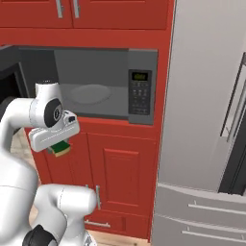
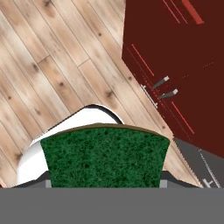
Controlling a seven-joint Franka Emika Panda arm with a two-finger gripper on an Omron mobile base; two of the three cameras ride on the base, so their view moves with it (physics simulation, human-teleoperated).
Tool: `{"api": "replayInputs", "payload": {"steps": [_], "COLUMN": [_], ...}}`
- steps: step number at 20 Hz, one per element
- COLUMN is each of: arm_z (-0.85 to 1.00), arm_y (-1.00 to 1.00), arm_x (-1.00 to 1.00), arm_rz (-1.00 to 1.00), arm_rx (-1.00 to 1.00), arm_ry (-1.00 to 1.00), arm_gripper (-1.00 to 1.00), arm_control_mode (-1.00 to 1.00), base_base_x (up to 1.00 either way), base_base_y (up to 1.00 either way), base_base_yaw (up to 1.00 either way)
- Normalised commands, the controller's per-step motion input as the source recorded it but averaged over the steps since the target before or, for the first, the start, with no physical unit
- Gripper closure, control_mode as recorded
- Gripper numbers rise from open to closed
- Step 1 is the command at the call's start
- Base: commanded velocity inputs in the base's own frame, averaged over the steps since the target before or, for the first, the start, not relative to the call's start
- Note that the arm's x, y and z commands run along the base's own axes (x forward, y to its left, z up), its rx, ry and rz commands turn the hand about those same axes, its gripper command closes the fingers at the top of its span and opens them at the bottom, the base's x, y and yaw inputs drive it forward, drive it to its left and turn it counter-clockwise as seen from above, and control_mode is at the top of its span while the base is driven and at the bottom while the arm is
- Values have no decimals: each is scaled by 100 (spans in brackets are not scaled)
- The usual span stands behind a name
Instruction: Place the sponge inside the microwave to prepare for sanitizing.
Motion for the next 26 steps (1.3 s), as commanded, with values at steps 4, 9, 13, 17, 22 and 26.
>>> {"api": "replayInputs", "payload": {"steps": [4, 9, 13, 17, 22, 26], "arm_z": [0, 0, 0, 0, 0, 0], "arm_y": [0, 0, 0, 0, 0, 0], "arm_x": [0, 0, 0, 0, 0, 0], "arm_rz": [0, 0, 0, 0, 0, 0], "arm_rx": [0, 0, 0, 0, 0, 0], "arm_ry": [0, 0, 0, 0, 0, 0], "arm_gripper": [100, 100, 100, 100, 100, 100], "arm_control_mode": [100, 100, 100, 100, 100, 100], "base_base_x": [44, 25, 19, 52, 42, 25], "base_base_y": [0, 0, 2, 6, 4, 1], "base_base_yaw": [6, 2, 0, -1, 0, 0]}}
